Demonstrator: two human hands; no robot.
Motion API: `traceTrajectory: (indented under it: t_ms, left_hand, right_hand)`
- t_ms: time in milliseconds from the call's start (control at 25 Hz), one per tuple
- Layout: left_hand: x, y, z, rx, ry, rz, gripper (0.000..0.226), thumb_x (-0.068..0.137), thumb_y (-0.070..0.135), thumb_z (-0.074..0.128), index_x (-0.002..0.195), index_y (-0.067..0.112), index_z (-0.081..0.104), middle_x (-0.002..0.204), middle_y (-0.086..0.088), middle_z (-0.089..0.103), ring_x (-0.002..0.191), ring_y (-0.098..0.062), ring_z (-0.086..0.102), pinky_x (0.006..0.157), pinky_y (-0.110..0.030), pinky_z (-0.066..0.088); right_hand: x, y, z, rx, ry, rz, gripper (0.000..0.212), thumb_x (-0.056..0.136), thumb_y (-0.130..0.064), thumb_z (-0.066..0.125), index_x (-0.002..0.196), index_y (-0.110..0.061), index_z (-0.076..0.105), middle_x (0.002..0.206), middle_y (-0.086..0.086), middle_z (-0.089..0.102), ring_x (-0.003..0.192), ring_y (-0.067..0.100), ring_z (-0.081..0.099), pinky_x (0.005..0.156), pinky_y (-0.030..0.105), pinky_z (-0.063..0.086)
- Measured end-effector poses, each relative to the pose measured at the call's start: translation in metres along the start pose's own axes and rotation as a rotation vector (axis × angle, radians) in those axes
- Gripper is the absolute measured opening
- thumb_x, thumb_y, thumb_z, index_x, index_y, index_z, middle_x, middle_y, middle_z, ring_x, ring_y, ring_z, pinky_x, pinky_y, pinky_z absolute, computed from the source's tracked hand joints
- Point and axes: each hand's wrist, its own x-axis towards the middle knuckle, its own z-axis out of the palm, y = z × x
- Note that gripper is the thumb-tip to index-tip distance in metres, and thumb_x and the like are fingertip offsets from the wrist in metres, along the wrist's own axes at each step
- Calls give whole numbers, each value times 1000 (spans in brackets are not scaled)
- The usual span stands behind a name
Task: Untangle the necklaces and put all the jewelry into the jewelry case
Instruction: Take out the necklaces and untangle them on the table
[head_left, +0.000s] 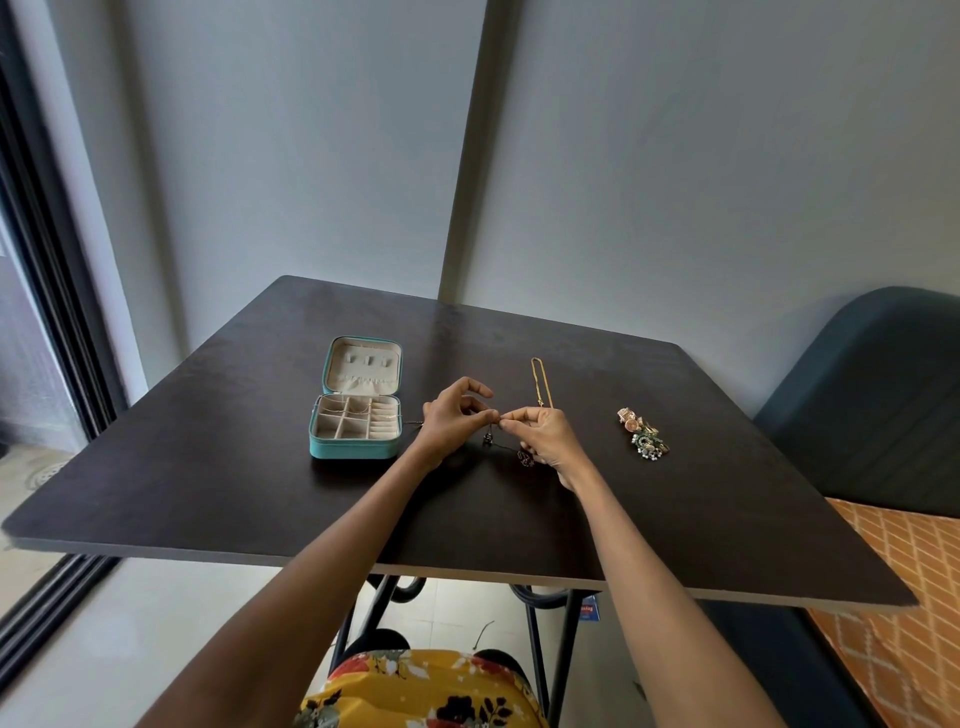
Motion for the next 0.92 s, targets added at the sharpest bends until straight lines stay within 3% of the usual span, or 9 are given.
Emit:
traceTrajectory:
  t_ms: [240,400,680,920]
  left_hand:
    - [0,0,-1,-6,24,3,22,73,35,72,83,45,55,71,16,69,71,-4,61,102,-57,35]
    - [-1,0,-1,-8,18,-4,20,76,28,72,83,37,56,70,15,70,69,-1,60,103,-57,34]
    - [0,0,0,4,16,2,20,70,41,69,84,41,55,72,17,70,69,-2,60,101,-58,35]
    - [-1,3,1,15,62,-9,17,79,22,70,85,30,57,66,20,66,60,8,53,101,-55,36]
  right_hand:
    - [6,3,-2,-136,-40,-6,23,93,-23,56,73,-14,59,56,-2,49,41,1,37,37,11,28]
    - [7,8,-1,-84,-31,-10,15,93,-18,56,79,-13,60,61,0,56,39,1,40,37,10,29]
    - [7,11,0,-35,22,-4,9,91,-14,59,83,-12,63,60,2,58,38,0,41,36,10,30]
    - [4,12,-2,20,-16,-15,12,90,-13,59,79,-12,62,55,-3,55,38,2,37,37,11,27]
